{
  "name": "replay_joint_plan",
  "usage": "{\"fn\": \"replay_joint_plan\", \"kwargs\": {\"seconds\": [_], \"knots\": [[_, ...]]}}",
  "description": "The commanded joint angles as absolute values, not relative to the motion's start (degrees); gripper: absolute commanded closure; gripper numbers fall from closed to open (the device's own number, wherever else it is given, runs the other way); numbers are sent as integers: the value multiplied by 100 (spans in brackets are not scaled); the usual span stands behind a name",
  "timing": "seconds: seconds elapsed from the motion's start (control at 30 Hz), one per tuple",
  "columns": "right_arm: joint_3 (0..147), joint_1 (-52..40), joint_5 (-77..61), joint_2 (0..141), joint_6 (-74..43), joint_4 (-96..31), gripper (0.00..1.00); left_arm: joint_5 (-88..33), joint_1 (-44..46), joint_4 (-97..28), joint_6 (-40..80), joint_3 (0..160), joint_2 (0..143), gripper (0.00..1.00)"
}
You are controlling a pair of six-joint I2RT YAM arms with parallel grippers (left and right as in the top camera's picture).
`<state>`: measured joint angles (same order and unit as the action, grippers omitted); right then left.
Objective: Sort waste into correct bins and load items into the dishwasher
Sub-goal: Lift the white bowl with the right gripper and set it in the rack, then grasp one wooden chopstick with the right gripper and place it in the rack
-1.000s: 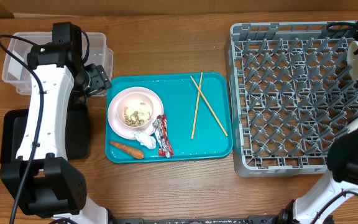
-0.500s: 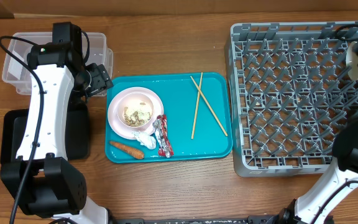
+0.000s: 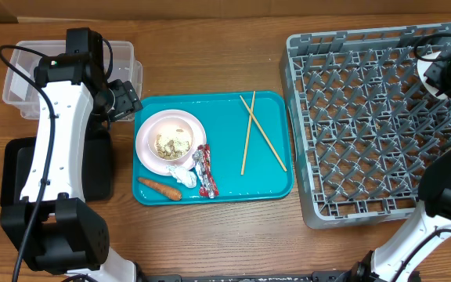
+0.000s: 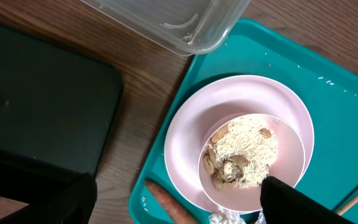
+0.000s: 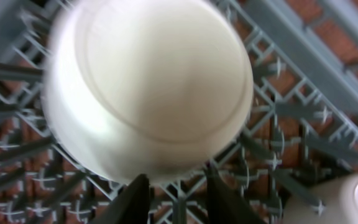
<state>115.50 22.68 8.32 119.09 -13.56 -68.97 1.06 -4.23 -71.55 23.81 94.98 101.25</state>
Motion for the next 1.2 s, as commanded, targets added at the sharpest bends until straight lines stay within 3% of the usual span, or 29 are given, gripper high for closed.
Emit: {"fn": "replay_joint_plan", "kwargs": {"seconds": [0.0,0.53,0.77,0.93,1.17], "knots": [[11561,2246,777,11214,-1343,-6681,62,38,-410,-7153,2335,9627,10005,14],[11557,2084,364,10794,-1385,-6971,57,38,-410,-7140,2331,9627,10005,13],[11557,1911,-423,10790,-788,-7260,55,38,-410,-7157,2331,9627,10005,13],[11557,1356,-1426,10790,-279,-7535,52,38,-410,-7159,2331,9627,10005,8],[11548,-36,-1496,10829,-67,-7684,50,38,-410,-7161,2331,9627,10005,5]]}}
